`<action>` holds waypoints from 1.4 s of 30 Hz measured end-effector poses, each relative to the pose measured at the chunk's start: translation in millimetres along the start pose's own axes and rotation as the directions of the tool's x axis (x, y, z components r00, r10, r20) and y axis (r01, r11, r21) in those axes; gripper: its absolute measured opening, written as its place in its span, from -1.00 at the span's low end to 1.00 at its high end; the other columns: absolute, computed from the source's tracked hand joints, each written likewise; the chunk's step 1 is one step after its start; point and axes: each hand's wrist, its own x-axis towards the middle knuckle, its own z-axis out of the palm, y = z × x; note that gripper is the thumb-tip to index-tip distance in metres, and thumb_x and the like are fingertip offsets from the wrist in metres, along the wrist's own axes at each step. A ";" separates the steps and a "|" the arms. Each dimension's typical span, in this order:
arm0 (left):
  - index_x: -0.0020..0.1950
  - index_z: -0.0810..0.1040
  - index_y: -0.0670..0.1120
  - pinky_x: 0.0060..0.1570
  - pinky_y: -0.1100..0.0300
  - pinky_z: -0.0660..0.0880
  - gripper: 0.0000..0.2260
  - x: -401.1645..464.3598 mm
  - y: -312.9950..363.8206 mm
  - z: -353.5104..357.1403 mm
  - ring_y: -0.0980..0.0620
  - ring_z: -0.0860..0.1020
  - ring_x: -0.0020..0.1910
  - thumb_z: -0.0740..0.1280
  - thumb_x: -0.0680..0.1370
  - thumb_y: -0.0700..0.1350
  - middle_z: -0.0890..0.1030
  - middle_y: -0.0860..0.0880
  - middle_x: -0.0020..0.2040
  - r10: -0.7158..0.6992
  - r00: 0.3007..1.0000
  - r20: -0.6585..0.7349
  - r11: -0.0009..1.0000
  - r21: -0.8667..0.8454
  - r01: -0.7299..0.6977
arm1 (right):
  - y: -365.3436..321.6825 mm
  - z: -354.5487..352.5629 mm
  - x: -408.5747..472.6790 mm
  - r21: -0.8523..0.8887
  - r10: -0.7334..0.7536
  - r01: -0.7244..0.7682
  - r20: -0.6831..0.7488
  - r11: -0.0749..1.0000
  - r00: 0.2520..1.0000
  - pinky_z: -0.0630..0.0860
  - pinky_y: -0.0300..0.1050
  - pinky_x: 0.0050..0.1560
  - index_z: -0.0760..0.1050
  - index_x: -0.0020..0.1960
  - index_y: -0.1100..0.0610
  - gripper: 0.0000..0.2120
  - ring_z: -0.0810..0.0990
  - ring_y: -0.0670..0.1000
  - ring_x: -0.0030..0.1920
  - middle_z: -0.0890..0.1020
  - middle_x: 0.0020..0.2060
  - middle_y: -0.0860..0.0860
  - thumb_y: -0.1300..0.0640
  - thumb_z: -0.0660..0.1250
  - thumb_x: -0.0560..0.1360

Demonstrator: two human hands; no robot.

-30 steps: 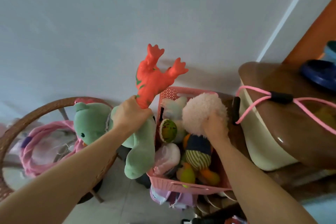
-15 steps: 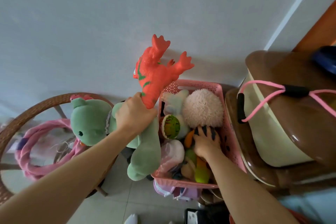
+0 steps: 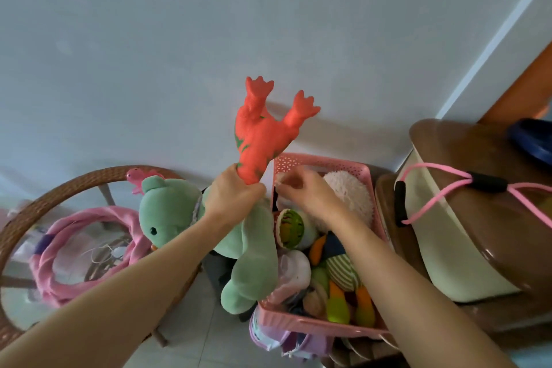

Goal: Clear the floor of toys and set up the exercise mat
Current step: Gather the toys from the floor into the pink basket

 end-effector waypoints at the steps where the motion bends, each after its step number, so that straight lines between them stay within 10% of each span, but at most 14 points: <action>1: -0.31 0.35 -0.05 -0.32 0.11 0.35 -0.83 0.5 3.0 -6.5 -0.08 0.39 -0.42 0.24 0.15 -0.08 0.39 0.00 -0.45 0.000 1.000 0.016 0.997 -0.082 0.001 | -3.0 7.7 -4.5 0.126 0.074 -0.099 0.185 0.987 0.980 0.41 -0.28 -0.04 0.45 0.20 0.13 -0.66 0.55 -0.06 0.03 0.57 0.05 -0.01 0.04 0.36 0.47; 4: -0.35 0.31 -0.13 -0.39 0.10 0.27 -0.85 -0.2 13.8 -25.4 -0.02 0.26 -0.45 0.23 0.15 -0.15 0.29 -0.01 -0.49 0.040 0.998 0.056 0.977 -0.210 -0.028 | -2.9 26.8 -13.6 0.218 0.071 -0.182 0.438 0.959 0.896 0.37 -0.34 0.06 0.31 0.34 -0.04 -0.50 0.43 -0.19 0.15 0.45 0.16 -0.15 -0.08 0.36 0.46; 14: -0.30 0.41 -0.21 -0.57 0.26 0.25 -0.93 -20.3 61.3 -48.7 0.02 0.23 -0.58 0.23 0.25 -0.27 0.28 -0.04 -0.58 0.278 0.950 0.145 0.875 -0.445 -0.188 | -26.5 12.4 -11.0 0.023 0.000 -0.008 0.325 1.000 0.946 0.44 -0.04 0.24 0.10 0.45 -0.03 -0.10 0.46 0.01 0.24 0.41 0.29 -0.03 -0.11 0.51 0.28; 23: -0.14 0.57 -0.31 -0.27 -0.01 0.56 -0.83 -28.8 55.9 -41.3 -0.18 0.57 -0.29 0.33 0.30 -0.29 0.58 -0.27 -0.24 0.252 0.941 0.228 0.883 -0.453 -0.126 | -7.8 -33.8 -36.2 -0.397 -0.137 0.093 -0.083 0.913 0.987 0.42 -0.18 -0.03 0.35 0.28 -0.07 -0.43 0.51 -0.03 0.06 0.50 0.02 -0.10 0.06 0.40 0.30; 32: -0.19 0.50 -0.10 -0.22 0.10 0.59 -0.86 -18.8 31.1 -28.7 -0.05 0.56 -0.10 0.32 0.40 -0.34 0.58 -0.28 -0.07 0.183 0.970 0.163 0.916 -0.386 -0.108 | 46.9 -24.4 -83.4 -0.795 -0.321 -0.335 -0.534 0.506 0.782 0.46 0.04 -0.20 0.53 0.15 0.12 -0.40 0.54 0.19 -0.20 0.55 -0.19 0.16 0.20 0.53 0.11; 38: -0.17 0.52 -0.12 -0.19 0.08 0.61 -0.86 -20.4 24.6 -16.9 -0.04 0.60 -0.10 0.31 0.39 -0.36 0.60 -0.36 0.01 0.170 0.963 0.211 0.930 -0.357 -0.086 | 91.6 34.7 -101.2 -0.849 0.009 -0.267 -0.296 0.455 0.955 0.37 0.05 0.08 -0.10 0.52 -0.01 -0.20 0.44 0.15 0.17 0.46 0.20 0.14 0.15 0.32 0.45; 42: -0.12 0.52 -0.19 -0.16 0.02 0.60 -0.90 -22.5 18.5 -10.3 -0.11 0.58 -0.11 0.32 0.41 -0.33 0.60 -0.34 -0.04 0.174 0.954 0.243 0.939 -0.333 -0.087 | 101.6 35.6 -108.4 -0.847 0.038 -0.183 -0.190 0.499 0.981 0.36 0.02 0.13 -0.08 0.51 0.01 -0.18 0.42 0.14 0.20 0.42 0.25 0.11 0.09 0.35 0.42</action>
